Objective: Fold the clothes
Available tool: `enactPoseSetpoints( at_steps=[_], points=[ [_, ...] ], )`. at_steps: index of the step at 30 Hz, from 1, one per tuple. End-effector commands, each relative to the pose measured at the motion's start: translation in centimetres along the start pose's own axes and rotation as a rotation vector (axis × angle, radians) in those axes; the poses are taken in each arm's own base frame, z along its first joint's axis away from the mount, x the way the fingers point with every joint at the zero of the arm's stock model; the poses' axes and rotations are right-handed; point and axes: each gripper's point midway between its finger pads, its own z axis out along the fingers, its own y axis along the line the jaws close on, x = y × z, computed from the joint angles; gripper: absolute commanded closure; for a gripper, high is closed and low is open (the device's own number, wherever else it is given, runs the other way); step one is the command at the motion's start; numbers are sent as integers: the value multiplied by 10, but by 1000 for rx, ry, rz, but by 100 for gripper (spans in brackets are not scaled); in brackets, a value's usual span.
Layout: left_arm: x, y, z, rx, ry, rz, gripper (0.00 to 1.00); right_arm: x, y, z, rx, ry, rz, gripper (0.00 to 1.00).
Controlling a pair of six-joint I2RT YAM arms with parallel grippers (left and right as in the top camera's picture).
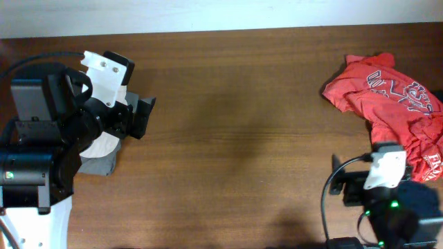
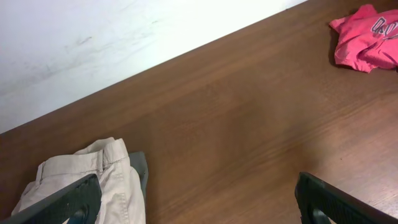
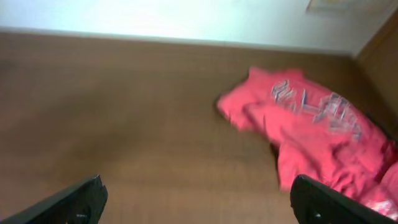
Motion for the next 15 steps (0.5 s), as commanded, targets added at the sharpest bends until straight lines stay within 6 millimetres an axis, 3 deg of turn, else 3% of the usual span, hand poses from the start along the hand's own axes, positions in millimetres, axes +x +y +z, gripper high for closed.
enactPoseSetpoints(
  at_steps=[1,5,15],
  points=[
    [-3,-1,-1,4,-9,19,1,33,4,10,-9,32,5,1],
    [-3,-1,-1,4,-9,19,1,67,6,26,-10,45,4,1],
    [-3,-1,-1,4,-9,19,1,118,19,55,-58,17,9,1]
  ],
)
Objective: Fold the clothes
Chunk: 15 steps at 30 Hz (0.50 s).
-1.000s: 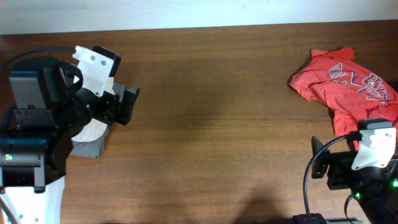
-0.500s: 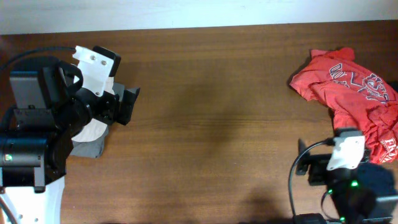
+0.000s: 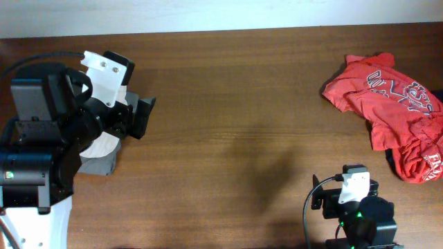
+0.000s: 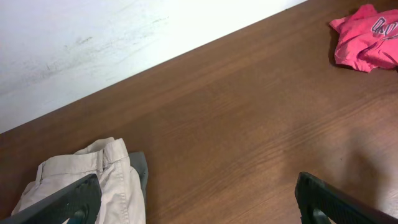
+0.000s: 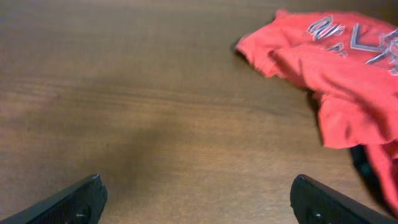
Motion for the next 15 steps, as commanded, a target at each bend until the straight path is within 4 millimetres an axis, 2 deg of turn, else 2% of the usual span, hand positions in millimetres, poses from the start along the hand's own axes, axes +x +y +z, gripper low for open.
enactPoseSetpoints(
  at_steps=[1,8,15],
  points=[
    [-3,-1,-1,4,-9,19,1,6,4,6,-18,-31,10,1],
    [-3,-1,-1,4,-9,19,1,25,5,20,-18,-8,9,1],
    [-3,-1,-1,4,-9,19,1,22,1,18,1,-34,19,1]
  ],
)
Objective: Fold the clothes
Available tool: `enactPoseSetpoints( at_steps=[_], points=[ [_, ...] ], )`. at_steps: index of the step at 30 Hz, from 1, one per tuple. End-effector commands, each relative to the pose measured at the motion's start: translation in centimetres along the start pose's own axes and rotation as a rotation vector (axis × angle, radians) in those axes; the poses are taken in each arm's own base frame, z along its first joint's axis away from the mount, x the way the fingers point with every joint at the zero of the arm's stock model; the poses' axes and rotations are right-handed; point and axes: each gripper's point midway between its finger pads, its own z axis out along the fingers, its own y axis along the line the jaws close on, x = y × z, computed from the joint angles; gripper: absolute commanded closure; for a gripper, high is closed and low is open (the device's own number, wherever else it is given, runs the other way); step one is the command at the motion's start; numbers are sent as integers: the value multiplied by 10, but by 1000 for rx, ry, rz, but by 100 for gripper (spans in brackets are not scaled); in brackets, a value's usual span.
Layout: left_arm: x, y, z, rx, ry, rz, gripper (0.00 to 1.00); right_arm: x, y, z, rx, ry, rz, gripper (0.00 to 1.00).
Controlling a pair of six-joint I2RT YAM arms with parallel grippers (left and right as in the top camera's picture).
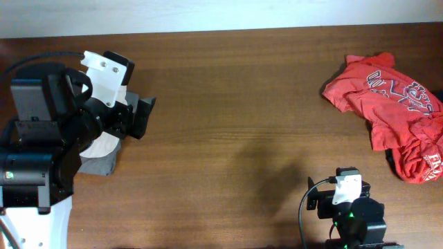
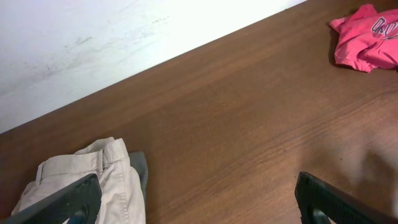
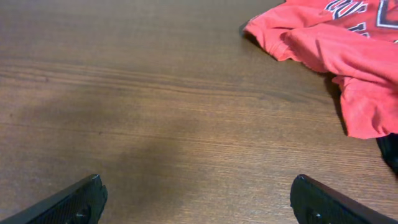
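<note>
A crumpled red T-shirt with printed letters [image 1: 391, 104] lies at the table's far right; it also shows in the right wrist view [image 3: 336, 43] and, small, in the left wrist view [image 2: 367, 36]. Beige trousers [image 2: 93, 177] lie folded on a grey garment [image 2: 140, 168] at the left, mostly under the left arm overhead. My left gripper [image 2: 196, 202] is open over bare wood beside the trousers. My right gripper [image 3: 196, 199] is open, low over the table near the front edge, left of the shirt, holding nothing.
A dark garment [image 3: 390, 149] peeks out under the red shirt's lower edge [image 1: 392, 160]. The brown wooden table [image 1: 242, 104] ends at a white wall along the back. The right arm's base [image 1: 349, 211] sits at the front edge.
My right arm has drawn slightly further back toward the front edge and its camera sits lower over the wood. The left arm and the clothes have not moved.
My right gripper was open close beside the red shirt's lower end. Half a second later it had pulled back toward the front edge, empty. Now it sits slightly further back. The left arm stayed open by the trousers throughout.
</note>
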Motion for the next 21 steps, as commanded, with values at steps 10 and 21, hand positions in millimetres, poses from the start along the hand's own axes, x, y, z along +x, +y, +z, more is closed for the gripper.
enactPoseSetpoints(
  at_steps=[10,21],
  points=[
    [-3,-1,-1,4,-9,19,1,6,-1,4,3,-9,13,1],
    [-3,-1,-1,4,-9,19,1,37,1,21,-1,71,12,1]
  ],
)
